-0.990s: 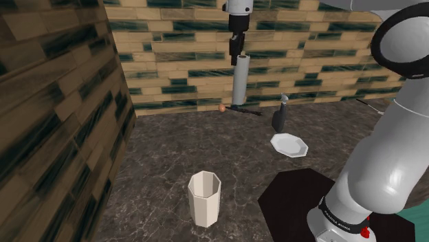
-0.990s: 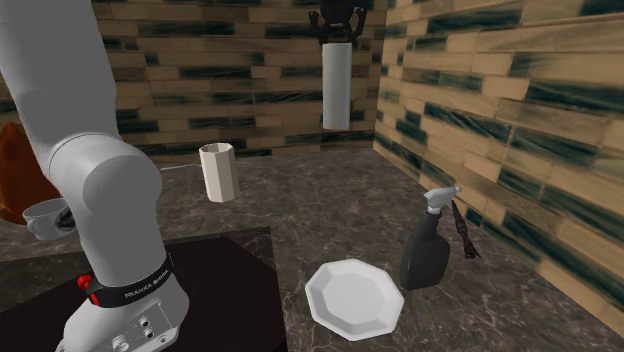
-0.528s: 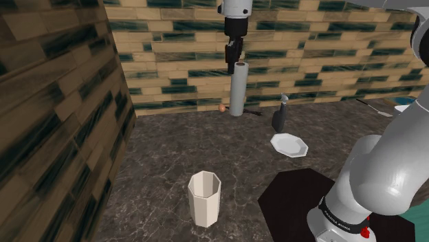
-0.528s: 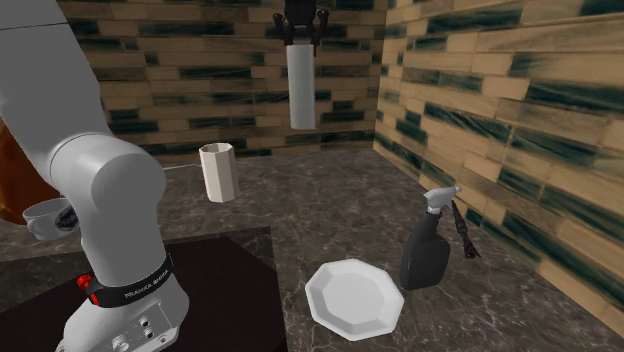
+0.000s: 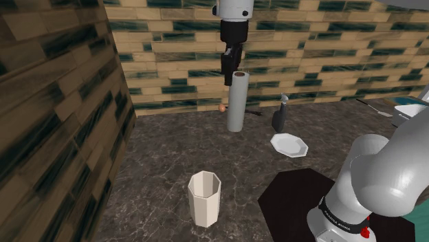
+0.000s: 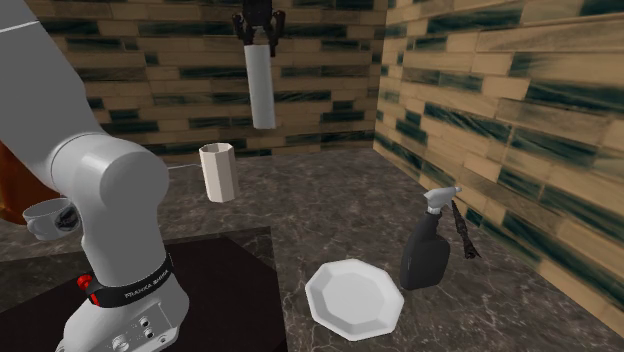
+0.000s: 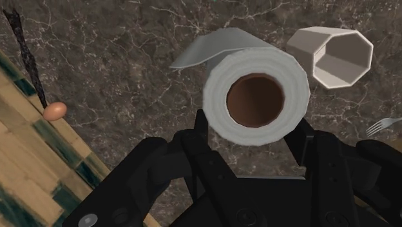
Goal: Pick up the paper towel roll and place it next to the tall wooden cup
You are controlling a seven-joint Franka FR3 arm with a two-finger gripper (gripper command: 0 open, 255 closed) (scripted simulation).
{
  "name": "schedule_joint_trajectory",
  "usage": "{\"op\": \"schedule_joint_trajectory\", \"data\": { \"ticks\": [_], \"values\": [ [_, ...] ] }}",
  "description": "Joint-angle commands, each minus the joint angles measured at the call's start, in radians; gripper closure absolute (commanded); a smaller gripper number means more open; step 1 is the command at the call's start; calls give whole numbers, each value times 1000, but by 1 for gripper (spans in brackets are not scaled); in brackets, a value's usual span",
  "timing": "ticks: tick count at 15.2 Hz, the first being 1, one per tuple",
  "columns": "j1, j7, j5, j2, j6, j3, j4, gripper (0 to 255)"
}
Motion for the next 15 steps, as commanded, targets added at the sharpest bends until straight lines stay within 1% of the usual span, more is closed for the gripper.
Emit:
{"op": "schedule_joint_trajectory", "data": {
  "ticks": [1, 8, 15],
  "values": [
    [16, 44, 10, -24, -10, 28, -15, 255],
    [73, 208, 58, -79, -24, 142, -56, 255],
    [128, 381, 107, -83, -35, 264, -42, 255]
  ]
}}
